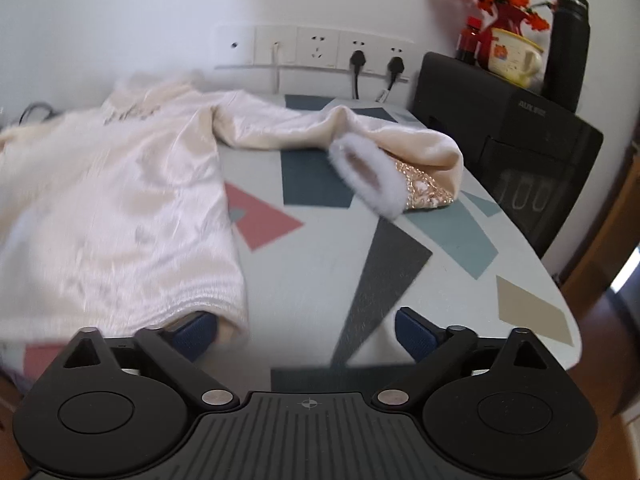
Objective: Fold clothes
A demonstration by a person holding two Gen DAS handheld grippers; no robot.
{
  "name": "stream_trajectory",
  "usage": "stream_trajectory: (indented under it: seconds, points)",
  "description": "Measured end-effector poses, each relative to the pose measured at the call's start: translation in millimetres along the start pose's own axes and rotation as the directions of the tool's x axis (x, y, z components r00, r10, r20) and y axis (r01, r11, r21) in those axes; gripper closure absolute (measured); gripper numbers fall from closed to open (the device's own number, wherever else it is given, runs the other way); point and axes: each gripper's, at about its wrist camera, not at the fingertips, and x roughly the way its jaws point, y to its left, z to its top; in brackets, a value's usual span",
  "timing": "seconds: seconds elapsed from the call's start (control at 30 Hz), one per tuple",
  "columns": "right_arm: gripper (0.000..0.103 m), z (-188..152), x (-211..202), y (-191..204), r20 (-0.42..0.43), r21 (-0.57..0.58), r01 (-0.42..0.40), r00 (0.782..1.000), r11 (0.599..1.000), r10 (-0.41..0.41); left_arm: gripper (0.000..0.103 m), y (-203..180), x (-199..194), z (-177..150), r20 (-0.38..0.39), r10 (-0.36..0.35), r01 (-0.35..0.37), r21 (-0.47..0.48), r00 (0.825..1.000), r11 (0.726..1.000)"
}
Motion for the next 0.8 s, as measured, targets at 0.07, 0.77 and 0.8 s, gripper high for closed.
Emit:
stream_trajectory:
  seconds: [0.07,0.77,0.8]
  points:
    - [0.023,5.3,5.6,5.9,0.0,-0.017,-0.011,1.0,1.0,0.011,0.001,3.7,-1.7,0.7,0.002,0.006,-0.006,-0.011,1.0,1.0]
    - [0.097,90.9,-8.7,3.5,0.104,0.365,-0.313,0.95,0.877,0.296,0.001,25.6,-6.7,-2.4,0.101,0.084,-0.083,-0.019,0.991,0.996]
    - [0.097,95.4,-12.2,5.4,0.111,0.365,-0.321,0.947,0.874,0.302,0.001,30.5,-9.8,-1.1,0.128,0.106,-0.103,-0.028,0.986,0.994]
